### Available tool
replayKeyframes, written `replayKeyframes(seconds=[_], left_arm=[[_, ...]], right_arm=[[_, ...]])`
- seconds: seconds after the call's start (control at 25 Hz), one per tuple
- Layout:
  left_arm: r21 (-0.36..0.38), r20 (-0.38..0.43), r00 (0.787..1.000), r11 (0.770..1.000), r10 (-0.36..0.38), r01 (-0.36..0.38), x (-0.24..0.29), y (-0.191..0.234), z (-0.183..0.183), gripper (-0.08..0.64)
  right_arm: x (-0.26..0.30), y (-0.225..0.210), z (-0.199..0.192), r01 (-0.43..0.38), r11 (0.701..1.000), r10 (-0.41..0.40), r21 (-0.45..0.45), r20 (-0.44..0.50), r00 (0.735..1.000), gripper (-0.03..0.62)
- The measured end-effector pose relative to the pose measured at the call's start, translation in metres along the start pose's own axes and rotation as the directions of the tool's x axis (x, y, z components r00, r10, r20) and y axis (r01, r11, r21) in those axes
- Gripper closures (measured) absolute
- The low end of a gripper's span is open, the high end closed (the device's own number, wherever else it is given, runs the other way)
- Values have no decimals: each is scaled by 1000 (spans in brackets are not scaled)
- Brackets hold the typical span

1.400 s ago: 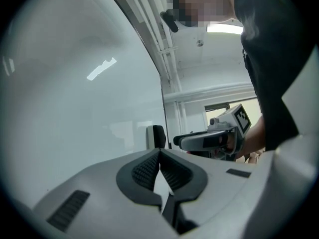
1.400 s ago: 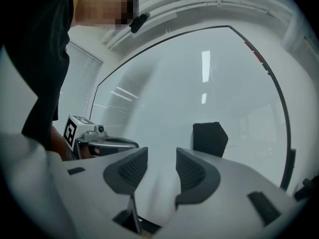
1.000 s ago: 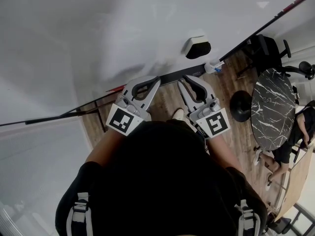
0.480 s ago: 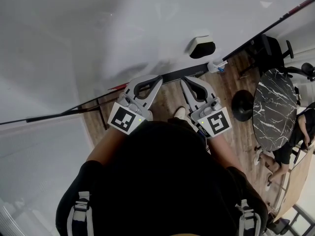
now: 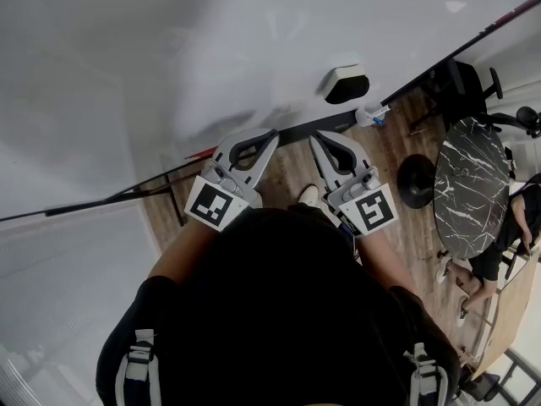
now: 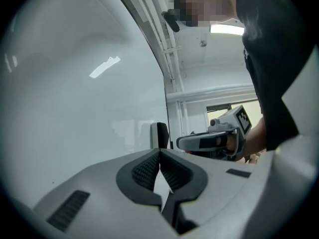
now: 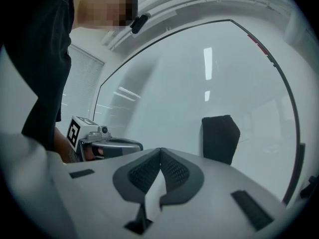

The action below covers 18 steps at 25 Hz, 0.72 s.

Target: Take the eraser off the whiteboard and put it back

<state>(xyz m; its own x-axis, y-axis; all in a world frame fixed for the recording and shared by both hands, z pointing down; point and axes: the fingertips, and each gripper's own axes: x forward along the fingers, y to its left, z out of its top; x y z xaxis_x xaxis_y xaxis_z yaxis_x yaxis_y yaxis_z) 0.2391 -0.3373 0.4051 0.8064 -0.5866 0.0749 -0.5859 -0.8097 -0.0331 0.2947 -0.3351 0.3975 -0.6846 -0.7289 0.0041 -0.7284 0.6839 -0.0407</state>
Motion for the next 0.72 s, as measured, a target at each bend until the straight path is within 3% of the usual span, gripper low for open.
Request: replayKeyframes(seconds=[0.72], left_arm=[[6,8,1000,1000,-29,29,1,-1,4,555]], right_arm=[[-3,-1,-1,25,1000,-25,-7,-19,1000,589]])
